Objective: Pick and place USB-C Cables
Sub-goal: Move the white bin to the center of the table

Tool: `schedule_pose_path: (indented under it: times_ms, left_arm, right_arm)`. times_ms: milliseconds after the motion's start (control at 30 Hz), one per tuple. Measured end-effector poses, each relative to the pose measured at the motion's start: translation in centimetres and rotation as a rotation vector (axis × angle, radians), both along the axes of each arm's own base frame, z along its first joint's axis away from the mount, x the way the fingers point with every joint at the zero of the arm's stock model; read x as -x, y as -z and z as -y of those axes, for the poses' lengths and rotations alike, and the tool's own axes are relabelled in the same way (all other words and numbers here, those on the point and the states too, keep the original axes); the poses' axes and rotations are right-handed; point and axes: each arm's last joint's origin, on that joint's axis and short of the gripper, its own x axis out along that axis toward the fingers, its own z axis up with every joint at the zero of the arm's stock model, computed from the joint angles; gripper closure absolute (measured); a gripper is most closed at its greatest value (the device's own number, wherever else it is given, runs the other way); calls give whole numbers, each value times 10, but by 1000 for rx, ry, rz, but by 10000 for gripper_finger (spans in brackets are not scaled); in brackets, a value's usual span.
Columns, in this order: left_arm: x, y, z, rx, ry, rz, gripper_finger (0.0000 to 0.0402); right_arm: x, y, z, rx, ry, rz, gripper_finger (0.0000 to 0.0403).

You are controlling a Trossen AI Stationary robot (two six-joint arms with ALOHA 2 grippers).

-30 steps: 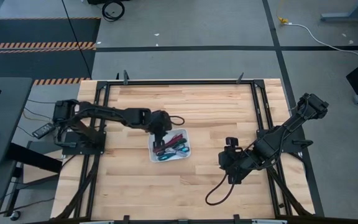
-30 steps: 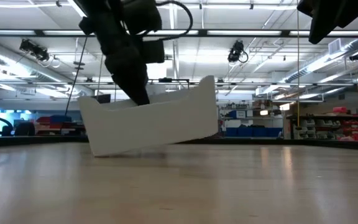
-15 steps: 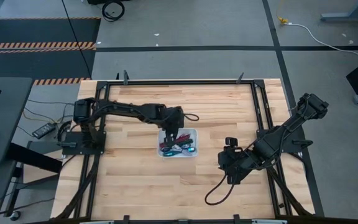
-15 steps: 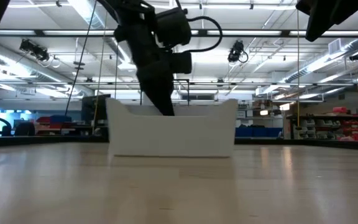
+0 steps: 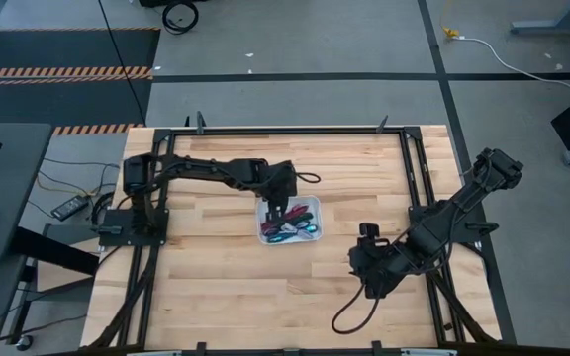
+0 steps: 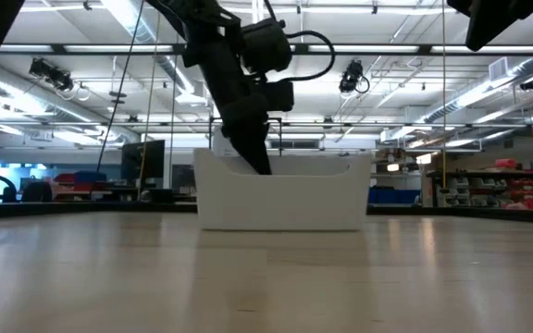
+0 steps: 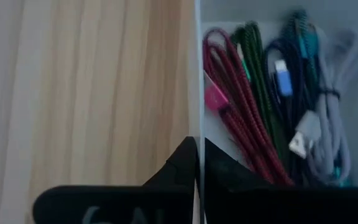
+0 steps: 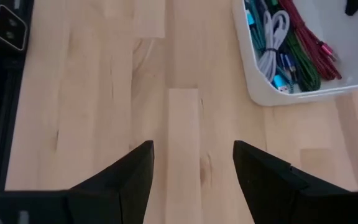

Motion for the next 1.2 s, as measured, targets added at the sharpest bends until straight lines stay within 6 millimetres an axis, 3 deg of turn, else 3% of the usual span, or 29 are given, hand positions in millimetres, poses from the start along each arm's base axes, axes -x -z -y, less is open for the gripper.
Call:
schedule_pose_path:
  times_ms: [167, 667, 1033, 1200]
  left_arm:
    - [-7, 11, -1, -23, 40, 3, 390]
    - [-5, 11, -10, -71, 24, -3, 390]
    - [-7, 10, -11, -83, 23, 16, 390]
    - [-7, 10, -11, -89, 19, 16, 370]
  right_arm:
    - [1, -1, -2, -6, -8, 11, 176]
    - [1, 0, -3, 2, -5, 24, 176]
    - [3, 18, -1, 5, 7, 1, 176]
    - [6, 26, 0, 2, 18, -26, 176]
